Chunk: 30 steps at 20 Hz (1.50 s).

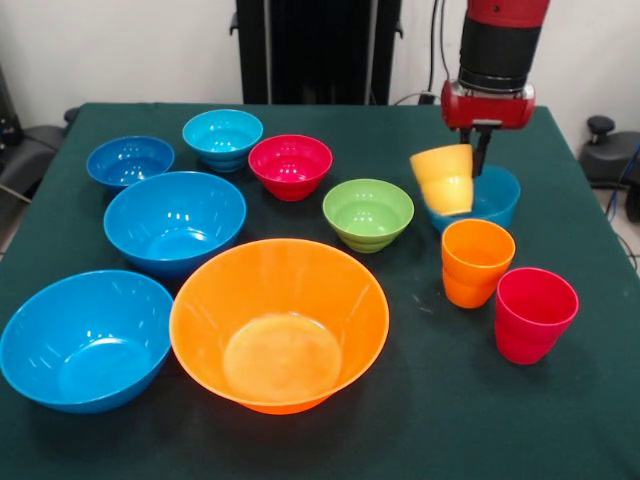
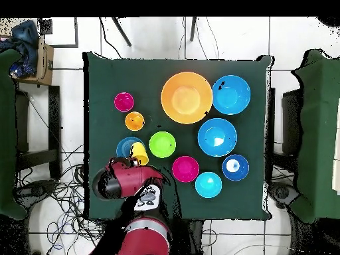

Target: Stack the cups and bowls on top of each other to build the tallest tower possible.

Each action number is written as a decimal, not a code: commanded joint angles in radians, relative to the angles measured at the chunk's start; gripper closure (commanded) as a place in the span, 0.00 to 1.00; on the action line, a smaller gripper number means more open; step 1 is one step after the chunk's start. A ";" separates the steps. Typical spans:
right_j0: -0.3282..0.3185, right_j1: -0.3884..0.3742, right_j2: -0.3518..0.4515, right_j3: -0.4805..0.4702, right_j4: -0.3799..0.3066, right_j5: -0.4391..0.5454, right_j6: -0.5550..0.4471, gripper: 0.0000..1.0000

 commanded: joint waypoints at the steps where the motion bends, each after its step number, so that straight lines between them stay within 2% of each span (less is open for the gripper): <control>1: -0.011 -0.012 0.048 -0.082 0.056 0.048 0.150 1.00; 18: -0.055 -0.117 0.107 -0.063 0.106 0.185 0.124 1.00; 30: -0.072 -0.113 0.108 -0.096 0.140 0.227 0.120 1.00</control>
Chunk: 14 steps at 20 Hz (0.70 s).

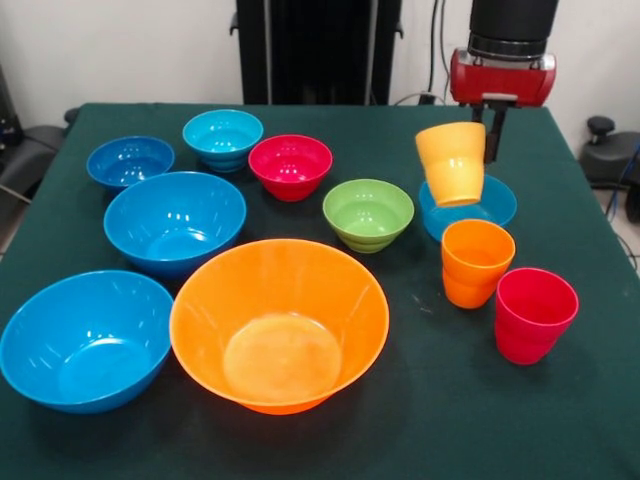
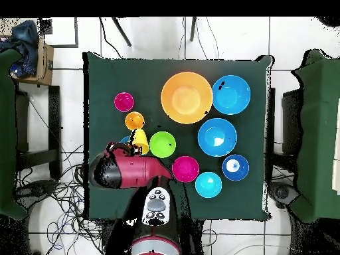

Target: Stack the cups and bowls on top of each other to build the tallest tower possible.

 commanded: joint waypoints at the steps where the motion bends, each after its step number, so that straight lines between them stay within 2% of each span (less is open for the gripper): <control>1: -0.027 0.022 0.093 -0.074 0.048 0.114 0.123 1.00; 14: 0.028 0.077 0.031 -0.144 0.083 0.116 0.143 1.00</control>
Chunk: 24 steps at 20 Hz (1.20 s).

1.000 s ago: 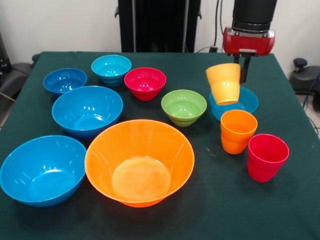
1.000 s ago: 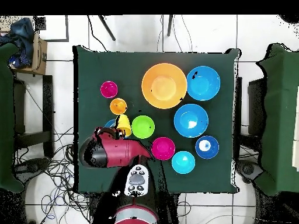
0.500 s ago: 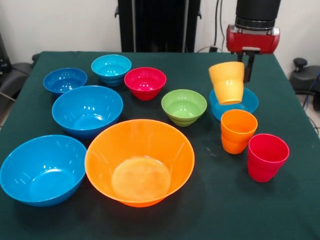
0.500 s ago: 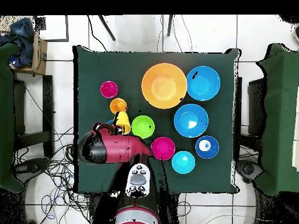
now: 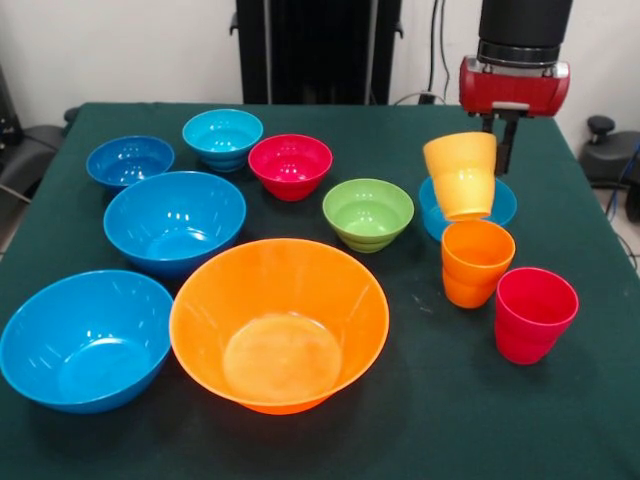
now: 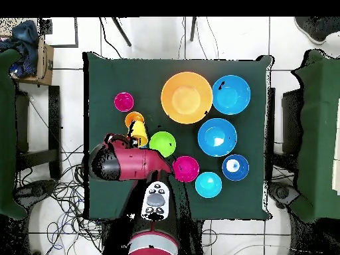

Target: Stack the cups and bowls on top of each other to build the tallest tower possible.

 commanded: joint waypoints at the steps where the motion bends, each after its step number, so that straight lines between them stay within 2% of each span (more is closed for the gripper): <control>1: 0.022 0.059 0.035 -0.086 0.043 0.112 0.144 1.00; 14: 0.039 0.072 0.025 -0.080 0.045 0.081 0.139 1.00; 15: 0.038 0.072 0.025 -0.080 0.045 0.080 0.139 0.00; 19: -0.002 0.035 0.078 -0.043 0.007 0.038 0.098 0.00; 20: -0.051 0.008 0.143 -0.018 -0.033 0.055 0.030 0.00; 24: -0.057 0.002 0.143 -0.024 -0.014 0.088 0.046 0.00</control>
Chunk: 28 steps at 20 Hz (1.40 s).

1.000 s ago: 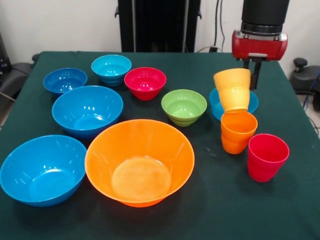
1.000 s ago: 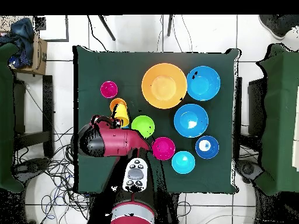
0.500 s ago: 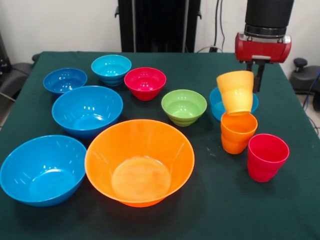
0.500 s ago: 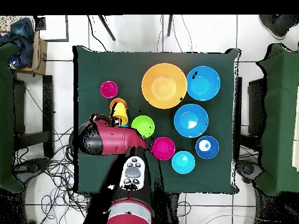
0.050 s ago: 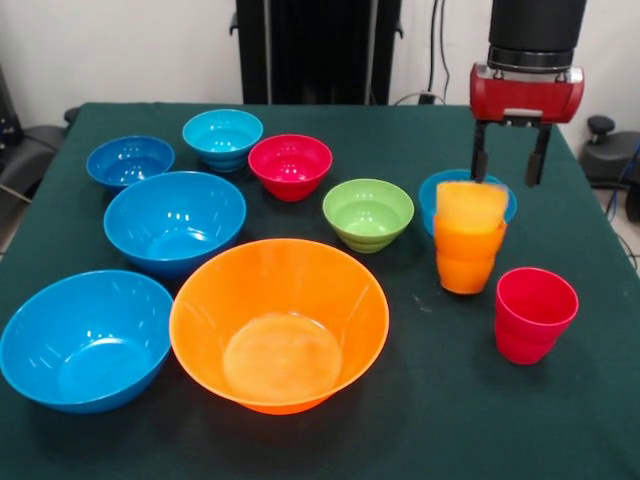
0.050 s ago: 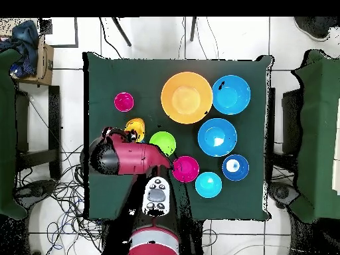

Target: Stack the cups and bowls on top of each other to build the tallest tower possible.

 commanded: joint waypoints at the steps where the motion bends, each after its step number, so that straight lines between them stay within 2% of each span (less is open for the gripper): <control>1: -0.036 0.003 0.116 0.000 -0.033 0.096 0.049 0.00; 6: -0.025 0.010 0.102 -0.024 -0.029 0.126 0.053 0.00; 11: -0.034 -0.006 0.108 -0.009 -0.028 0.128 0.054 0.00; 14: -0.106 -0.069 0.177 0.061 -0.034 0.138 0.021 0.00; 22: -0.281 -0.156 0.322 0.247 -0.122 0.173 -0.102 0.00; 25: -0.294 -0.160 0.318 0.263 -0.166 0.187 -0.112 0.00; 28: -0.282 -0.139 0.288 0.263 -0.232 0.158 -0.105 0.00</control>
